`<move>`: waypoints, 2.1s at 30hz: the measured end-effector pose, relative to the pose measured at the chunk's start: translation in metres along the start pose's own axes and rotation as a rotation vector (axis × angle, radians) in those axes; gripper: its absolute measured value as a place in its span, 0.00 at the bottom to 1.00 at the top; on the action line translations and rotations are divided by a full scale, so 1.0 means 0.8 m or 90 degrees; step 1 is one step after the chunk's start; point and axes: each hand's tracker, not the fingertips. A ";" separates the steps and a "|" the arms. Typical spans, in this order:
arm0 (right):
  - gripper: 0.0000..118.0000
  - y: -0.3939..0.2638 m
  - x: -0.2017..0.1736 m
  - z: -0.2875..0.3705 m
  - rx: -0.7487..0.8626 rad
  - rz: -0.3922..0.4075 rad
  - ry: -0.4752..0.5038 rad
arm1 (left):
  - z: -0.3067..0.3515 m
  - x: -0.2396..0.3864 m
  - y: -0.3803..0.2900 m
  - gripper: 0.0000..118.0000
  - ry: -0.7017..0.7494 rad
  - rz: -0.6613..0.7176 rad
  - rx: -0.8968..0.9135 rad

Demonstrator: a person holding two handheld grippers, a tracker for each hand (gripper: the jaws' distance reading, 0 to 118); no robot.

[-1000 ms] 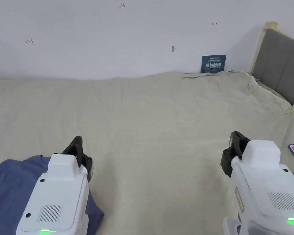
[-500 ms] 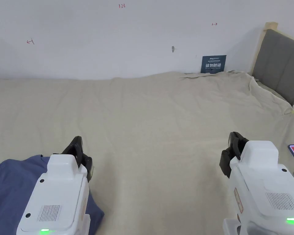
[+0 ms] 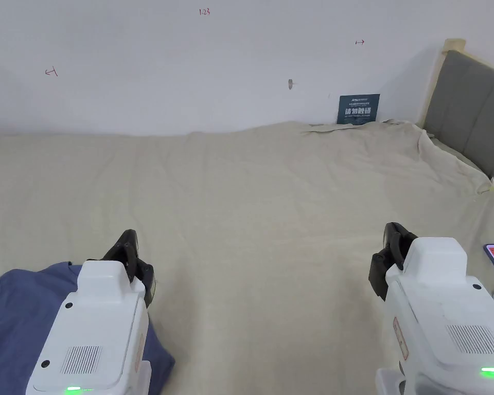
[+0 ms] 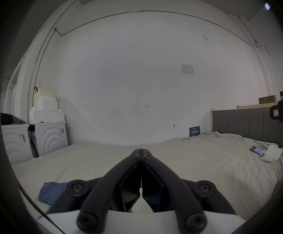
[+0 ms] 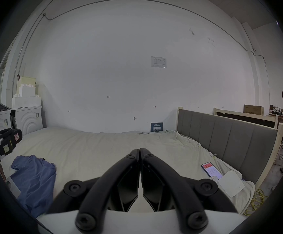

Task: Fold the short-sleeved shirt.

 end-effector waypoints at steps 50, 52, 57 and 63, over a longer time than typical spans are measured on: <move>0.01 0.015 -0.249 -0.031 0.016 0.024 0.318 | 0.138 -0.242 0.007 0.00 0.328 -0.044 -0.029; 0.01 0.011 -0.259 -0.033 0.015 0.024 0.337 | 0.148 -0.253 0.007 0.00 0.342 -0.042 -0.031; 0.01 0.004 -0.277 -0.031 0.011 0.028 0.361 | 0.163 -0.268 0.005 0.00 0.366 -0.044 -0.039; 0.01 0.001 -0.279 -0.034 0.009 0.033 0.368 | 0.163 -0.270 0.002 0.00 0.368 -0.047 -0.042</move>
